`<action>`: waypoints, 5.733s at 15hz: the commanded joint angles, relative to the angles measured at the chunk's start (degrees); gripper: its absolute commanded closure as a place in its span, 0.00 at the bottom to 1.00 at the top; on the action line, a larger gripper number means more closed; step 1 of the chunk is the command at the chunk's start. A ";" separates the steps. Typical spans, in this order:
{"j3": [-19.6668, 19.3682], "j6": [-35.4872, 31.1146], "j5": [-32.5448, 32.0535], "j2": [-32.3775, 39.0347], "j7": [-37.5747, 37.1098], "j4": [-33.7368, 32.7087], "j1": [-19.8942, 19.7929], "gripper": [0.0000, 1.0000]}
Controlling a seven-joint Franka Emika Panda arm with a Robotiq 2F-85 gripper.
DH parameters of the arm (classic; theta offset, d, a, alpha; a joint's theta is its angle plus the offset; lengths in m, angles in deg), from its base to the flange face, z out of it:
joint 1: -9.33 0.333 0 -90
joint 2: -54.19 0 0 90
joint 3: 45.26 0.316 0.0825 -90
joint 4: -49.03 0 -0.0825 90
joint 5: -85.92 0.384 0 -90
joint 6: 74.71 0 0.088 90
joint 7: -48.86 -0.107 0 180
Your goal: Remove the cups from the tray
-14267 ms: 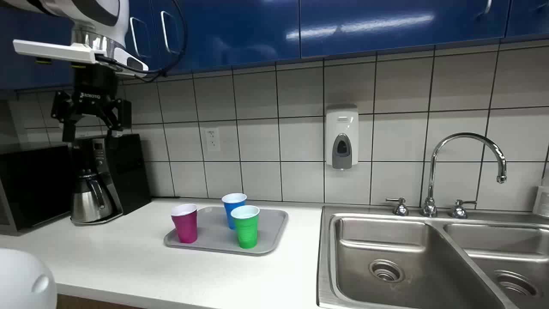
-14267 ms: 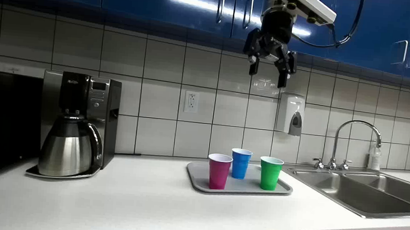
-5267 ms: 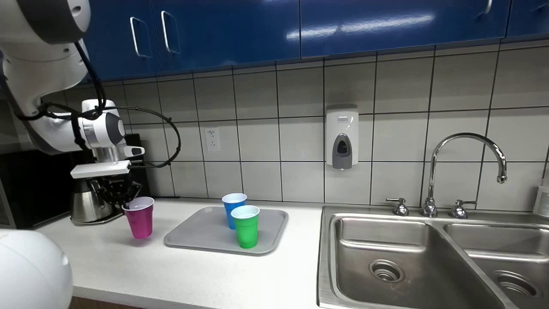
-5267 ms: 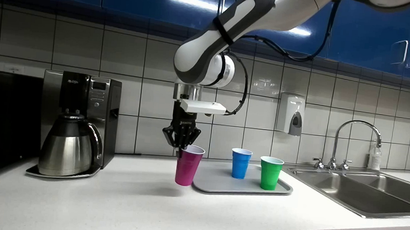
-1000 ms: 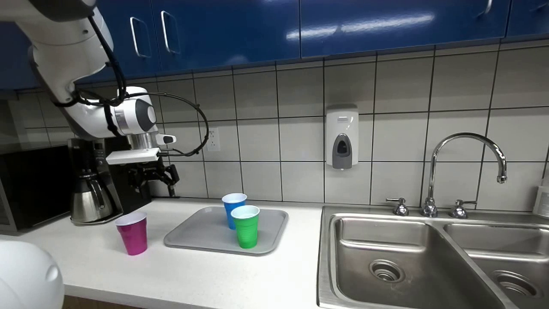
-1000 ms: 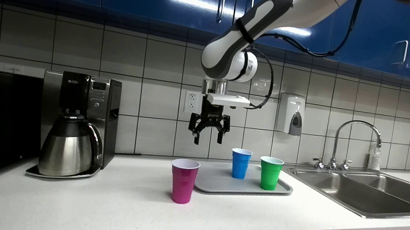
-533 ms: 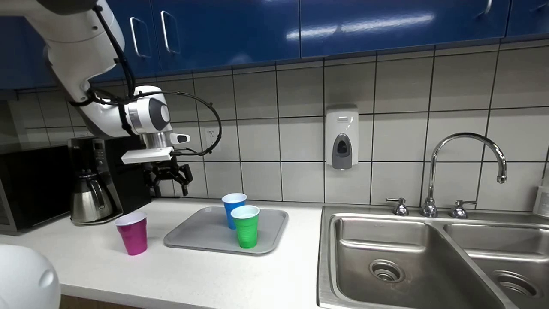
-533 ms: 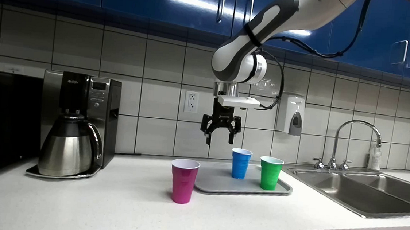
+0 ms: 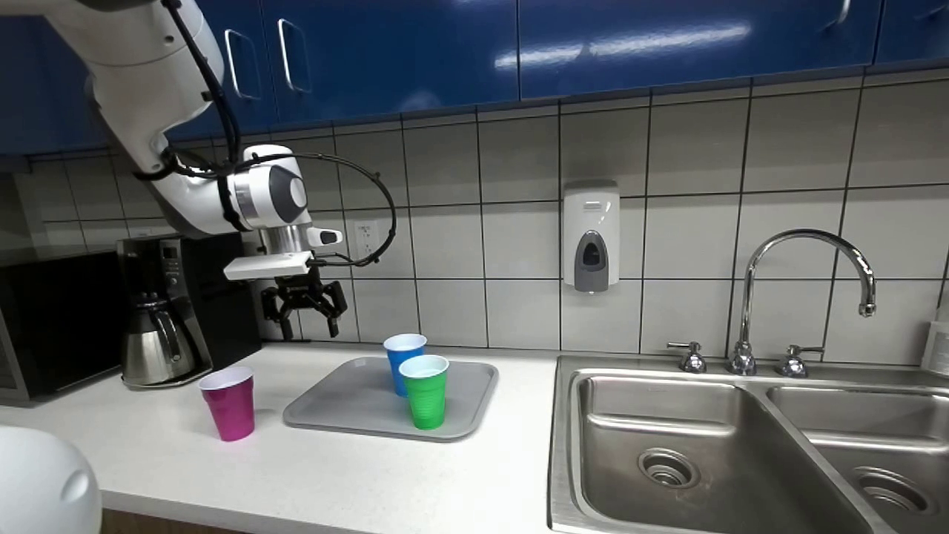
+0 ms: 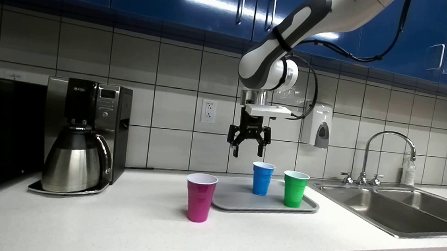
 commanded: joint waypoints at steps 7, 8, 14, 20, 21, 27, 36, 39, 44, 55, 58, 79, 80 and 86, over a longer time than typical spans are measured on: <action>0.55 0.81 0.00 -0.08 -0.62 -0.18 -0.39 0.00; 0.29 0.92 -0.81 0.30 -2.23 -0.74 -0.05 0.00; -0.69 -0.52 -3.67 2.00 -6.95 -2.52 0.33 0.00; -2.65 -0.97 -5.19 5.26 -8.74 -5.46 -0.06 0.00; -3.02 -1.13 -5.25 5.86 -8.63 -5.96 -0.13 0.00; -5.40 -2.32 -5.65 10.45 -8.20 -10.36 -0.30 0.00; -8.09 -3.30 -4.93 18.13 -7.38 -18.55 -0.61 0.00; -8.66 -3.28 -4.71 20.45 -7.19 -21.07 -0.69 0.00; -9.22 -2.75 -4.12 23.65 -6.89 -24.42 -1.01 0.00; -9.92 -2.90 -3.98 26.26 -6.78 -27.29 -1.19 0.67; -9.96 -2.98 -4.03 26.31 -6.75 -27.37 -1.15 0.88; -9.71 -2.84 -5.14 18.66 -9.50 -22.26 2.56 1.00; -9.65 -2.83 -5.27 17.91 -9.79 -21.58 2.97 1.00; -9.10 -2.53 -5.61 13.39 -11.35 -16.92 4.69 1.00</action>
